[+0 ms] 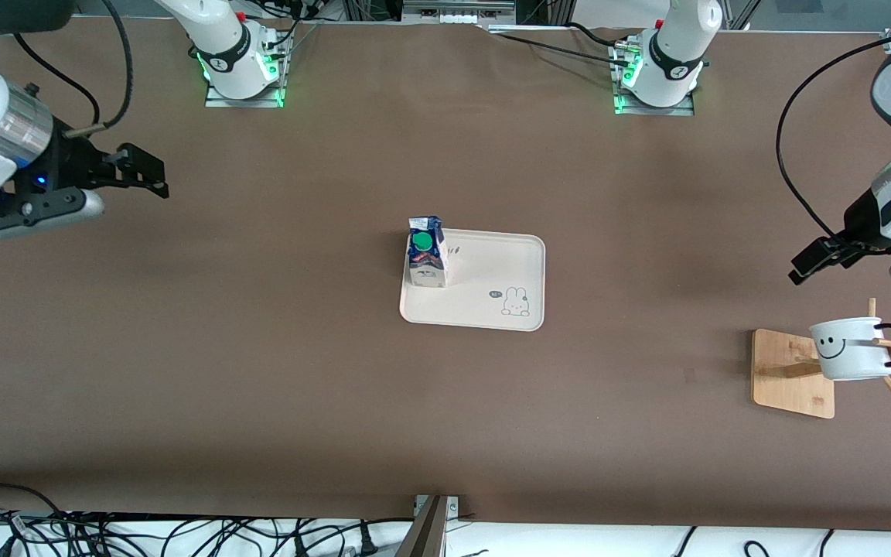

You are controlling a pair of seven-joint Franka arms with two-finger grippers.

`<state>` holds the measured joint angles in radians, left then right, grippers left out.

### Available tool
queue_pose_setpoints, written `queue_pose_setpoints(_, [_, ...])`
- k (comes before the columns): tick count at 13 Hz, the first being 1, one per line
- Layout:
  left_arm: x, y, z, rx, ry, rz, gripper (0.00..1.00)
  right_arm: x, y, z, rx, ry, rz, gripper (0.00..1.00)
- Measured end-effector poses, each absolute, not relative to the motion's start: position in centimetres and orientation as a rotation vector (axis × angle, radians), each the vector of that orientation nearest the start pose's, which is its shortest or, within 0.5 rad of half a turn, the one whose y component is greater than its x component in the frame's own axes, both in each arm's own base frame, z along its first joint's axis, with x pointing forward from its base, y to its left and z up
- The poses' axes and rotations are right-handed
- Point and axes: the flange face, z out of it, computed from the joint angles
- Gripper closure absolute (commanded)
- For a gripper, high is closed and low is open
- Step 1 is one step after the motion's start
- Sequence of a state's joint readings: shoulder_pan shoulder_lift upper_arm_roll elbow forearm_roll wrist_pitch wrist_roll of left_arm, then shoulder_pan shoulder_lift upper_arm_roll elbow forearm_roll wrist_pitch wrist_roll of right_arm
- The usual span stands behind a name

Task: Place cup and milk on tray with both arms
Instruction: 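Release the carton on the tray while the left gripper reaches the mug, then grasp the white mug on the wooden stand with the left gripper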

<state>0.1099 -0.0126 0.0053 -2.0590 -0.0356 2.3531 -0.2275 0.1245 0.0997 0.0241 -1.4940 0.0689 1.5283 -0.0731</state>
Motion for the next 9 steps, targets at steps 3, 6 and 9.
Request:
queue_pose_setpoints(3, [57.4, 7.1, 45.9, -3.051, -0.584, -0.733, 0.0, 57.4, 9.3, 59.8, -3.083, -0.354, 0.091, 0.0])
queue_pose_setpoints(6, [57.4, 9.3, 43.6, -3.05, -0.719, -0.761, 0.0, 57.6, 9.0, 59.7, -3.095, -0.348, 0.071, 0.0])
queue_pose_setpoints(9, [57.3, 10.4, 42.1, -3.077, -0.917, -0.779, 0.0, 57.9, 8.5, 60.2, -3.12, -0.344, 0.029, 0.0])
